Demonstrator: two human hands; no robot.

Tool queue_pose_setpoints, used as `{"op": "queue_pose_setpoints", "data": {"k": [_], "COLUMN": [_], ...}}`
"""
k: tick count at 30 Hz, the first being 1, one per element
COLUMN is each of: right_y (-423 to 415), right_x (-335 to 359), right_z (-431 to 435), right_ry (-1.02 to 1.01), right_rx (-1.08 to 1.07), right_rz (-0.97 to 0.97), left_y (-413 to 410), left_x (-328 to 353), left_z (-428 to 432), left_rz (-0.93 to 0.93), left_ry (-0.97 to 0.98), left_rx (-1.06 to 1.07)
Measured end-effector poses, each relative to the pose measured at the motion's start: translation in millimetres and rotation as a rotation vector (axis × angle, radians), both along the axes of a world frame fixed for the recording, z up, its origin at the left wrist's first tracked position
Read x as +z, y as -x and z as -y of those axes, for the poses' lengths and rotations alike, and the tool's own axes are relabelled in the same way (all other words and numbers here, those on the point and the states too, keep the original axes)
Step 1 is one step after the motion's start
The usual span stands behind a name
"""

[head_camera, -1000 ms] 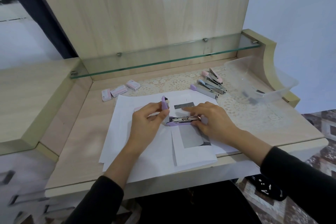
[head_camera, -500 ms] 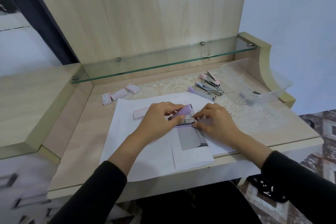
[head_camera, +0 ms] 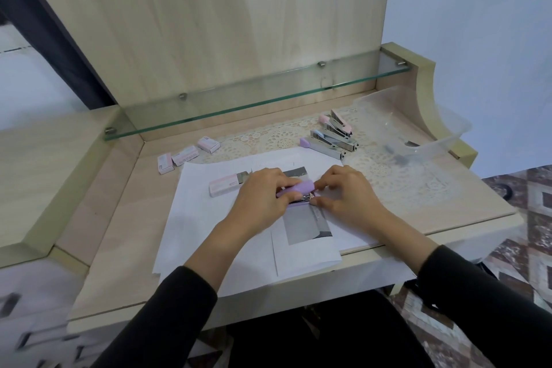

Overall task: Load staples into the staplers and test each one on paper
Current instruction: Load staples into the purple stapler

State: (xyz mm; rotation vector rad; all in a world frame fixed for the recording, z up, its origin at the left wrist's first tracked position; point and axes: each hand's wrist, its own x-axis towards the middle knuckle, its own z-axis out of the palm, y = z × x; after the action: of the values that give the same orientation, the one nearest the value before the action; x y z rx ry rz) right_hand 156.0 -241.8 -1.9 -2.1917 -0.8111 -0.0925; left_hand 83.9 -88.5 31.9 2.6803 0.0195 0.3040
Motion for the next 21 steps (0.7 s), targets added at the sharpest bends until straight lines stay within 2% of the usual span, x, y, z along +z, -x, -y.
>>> {"op": "queue_pose_setpoints", "data": {"k": [5,14,18,21], "right_y": [-2,-1,-2,-3], "right_x": [-1,-3,-5,-6], "right_z": [0,0,-1,-1], "right_ry": [-0.006,-0.046,-0.05,-0.051], "right_rx": [0.002,0.002,0.01,0.006], "right_rz": [-0.01,0.005,0.009,0.007], "left_y": [-1,-3,-6,-5], "left_x": [-1,6,8,7], "left_z": [4,8,12,15], "left_rz": [-0.004,-0.04,-0.066,-0.068], "left_ry": [-0.137,-0.205,-0.387,-0.433], "left_rx": [0.041,0.065,0.089,0.084]}}
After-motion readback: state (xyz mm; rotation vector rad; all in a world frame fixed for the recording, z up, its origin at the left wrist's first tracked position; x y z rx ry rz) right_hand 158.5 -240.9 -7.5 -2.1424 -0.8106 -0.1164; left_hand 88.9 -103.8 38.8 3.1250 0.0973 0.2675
